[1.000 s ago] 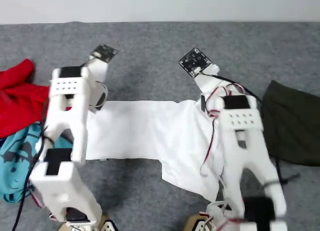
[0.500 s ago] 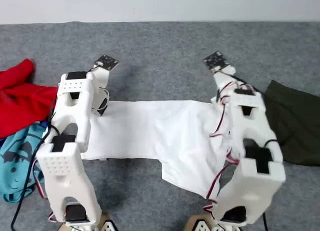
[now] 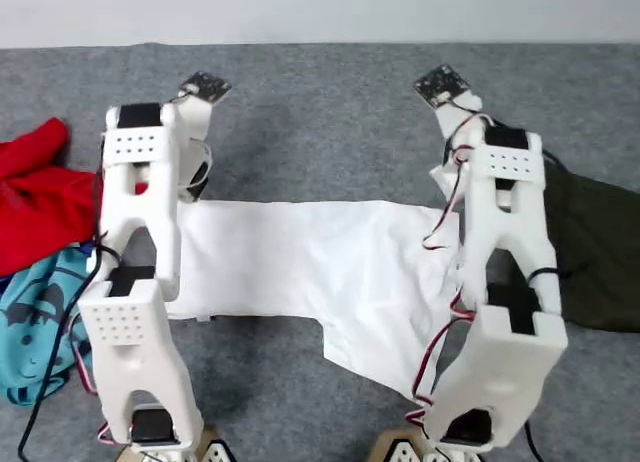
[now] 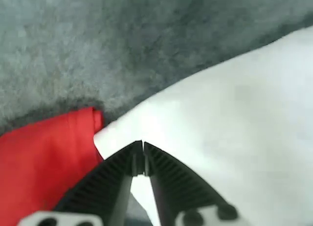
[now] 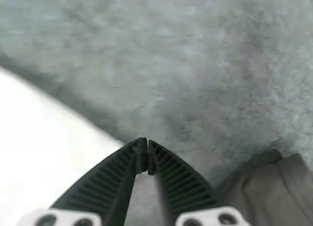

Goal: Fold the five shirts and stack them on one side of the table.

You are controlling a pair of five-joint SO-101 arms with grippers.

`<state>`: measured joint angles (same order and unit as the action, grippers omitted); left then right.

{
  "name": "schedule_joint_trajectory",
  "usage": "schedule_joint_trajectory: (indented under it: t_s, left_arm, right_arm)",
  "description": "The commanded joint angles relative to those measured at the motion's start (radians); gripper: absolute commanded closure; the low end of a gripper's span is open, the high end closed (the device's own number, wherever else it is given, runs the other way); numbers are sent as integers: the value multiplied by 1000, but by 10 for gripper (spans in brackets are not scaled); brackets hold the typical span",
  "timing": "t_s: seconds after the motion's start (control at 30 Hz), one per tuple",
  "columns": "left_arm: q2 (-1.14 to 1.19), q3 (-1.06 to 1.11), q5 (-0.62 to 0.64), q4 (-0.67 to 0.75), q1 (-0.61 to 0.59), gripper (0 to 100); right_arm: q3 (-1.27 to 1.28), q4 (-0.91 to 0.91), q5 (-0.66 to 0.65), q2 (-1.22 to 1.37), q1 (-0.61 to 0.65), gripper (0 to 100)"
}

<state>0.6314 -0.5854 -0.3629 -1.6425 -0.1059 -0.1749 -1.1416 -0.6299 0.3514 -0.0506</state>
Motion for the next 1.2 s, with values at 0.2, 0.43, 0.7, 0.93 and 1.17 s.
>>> schedule_joint_trajectory:
  t_s: [0.2, 0.43, 0.7, 0.93, 1.17]
  left_arm:
    - [2, -116, 15, -110, 58, 994]
    - [107, 2, 8, -109, 54, 994]
    - [215, -2, -43, -87, 28, 994]
    - [215, -74, -48, -112, 31, 994]
    - [98, -108, -48, -112, 43, 994]
  right_arm:
    - [-49, -352, 196, -127, 120, 989]
    - [-35, -314, 207, 85, 85, 989]
    - [-212, -211, 138, 317, -47, 989]
    - [-506, -360, 135, 358, -24, 989]
    - [-677, -618, 141, 355, 62, 989]
